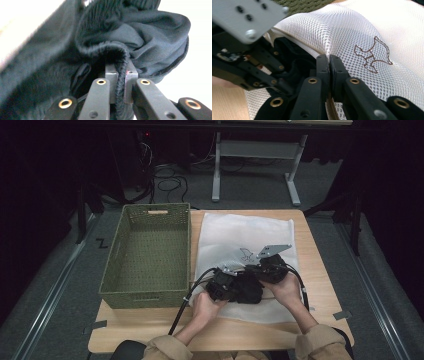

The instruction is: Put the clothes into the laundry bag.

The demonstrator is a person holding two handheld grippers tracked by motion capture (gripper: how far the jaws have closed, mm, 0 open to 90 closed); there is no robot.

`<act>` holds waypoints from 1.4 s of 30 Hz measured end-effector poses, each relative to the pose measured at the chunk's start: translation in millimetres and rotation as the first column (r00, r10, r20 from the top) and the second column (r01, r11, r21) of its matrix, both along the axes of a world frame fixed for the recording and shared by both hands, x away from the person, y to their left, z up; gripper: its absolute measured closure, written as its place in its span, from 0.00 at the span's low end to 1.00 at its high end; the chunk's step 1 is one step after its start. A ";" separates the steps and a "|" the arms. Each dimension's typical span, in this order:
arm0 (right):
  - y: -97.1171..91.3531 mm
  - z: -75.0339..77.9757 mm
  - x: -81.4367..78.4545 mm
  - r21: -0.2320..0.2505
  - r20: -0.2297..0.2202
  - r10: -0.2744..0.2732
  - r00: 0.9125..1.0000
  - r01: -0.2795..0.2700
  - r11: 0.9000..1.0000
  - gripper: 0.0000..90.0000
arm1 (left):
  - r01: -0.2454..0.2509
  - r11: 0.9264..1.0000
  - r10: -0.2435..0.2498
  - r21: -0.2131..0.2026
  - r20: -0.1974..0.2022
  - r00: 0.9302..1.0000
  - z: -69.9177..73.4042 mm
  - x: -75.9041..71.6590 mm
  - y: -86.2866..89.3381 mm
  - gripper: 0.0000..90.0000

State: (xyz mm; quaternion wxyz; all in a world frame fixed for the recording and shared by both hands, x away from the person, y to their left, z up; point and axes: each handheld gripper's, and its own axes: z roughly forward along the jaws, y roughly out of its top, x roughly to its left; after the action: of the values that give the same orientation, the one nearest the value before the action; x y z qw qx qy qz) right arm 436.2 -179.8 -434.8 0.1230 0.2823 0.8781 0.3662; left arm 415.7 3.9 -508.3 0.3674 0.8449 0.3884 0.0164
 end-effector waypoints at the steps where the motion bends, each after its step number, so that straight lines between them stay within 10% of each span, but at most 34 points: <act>1: 0.2 0.3 -0.9 0.005 -0.001 -0.003 1.000 0.003 1.000 0.98 | 0.003 1.000 -0.004 0.009 0.010 1.000 1.7 2.0 -2.2 0.96; 11: -4.2 5.4 -2.9 0.041 -0.011 0.024 1.000 -0.024 0.999 0.98 | -0.100 0.995 0.100 -0.007 0.101 0.990 3.4 23.9 -17.3 0.96; 18: -6.5 1.4 -0.6 0.046 -0.026 0.022 0.999 -0.020 0.999 0.98 | -0.147 0.989 0.147 -0.007 0.096 0.984 -3.6 36.7 -22.6 0.92; 30: -6.4 -1.8 -0.5 0.053 -0.024 0.021 0.999 -0.020 0.998 0.98 | -0.078 0.994 0.072 0.073 0.071 0.995 6.1 21.7 -19.1 0.52; 42: -9.3 -1.3 -0.2 0.050 -0.027 0.010 1.000 -0.009 0.999 0.98 | -0.034 0.996 0.028 0.088 0.064 0.998 21.5 -0.8 0.9 0.46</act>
State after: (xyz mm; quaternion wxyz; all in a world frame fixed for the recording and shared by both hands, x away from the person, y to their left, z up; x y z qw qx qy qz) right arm 436.0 -189.1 -436.2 0.1024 0.2860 0.8717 0.3846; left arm 414.9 4.8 -486.8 0.3411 0.8533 0.3888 0.0658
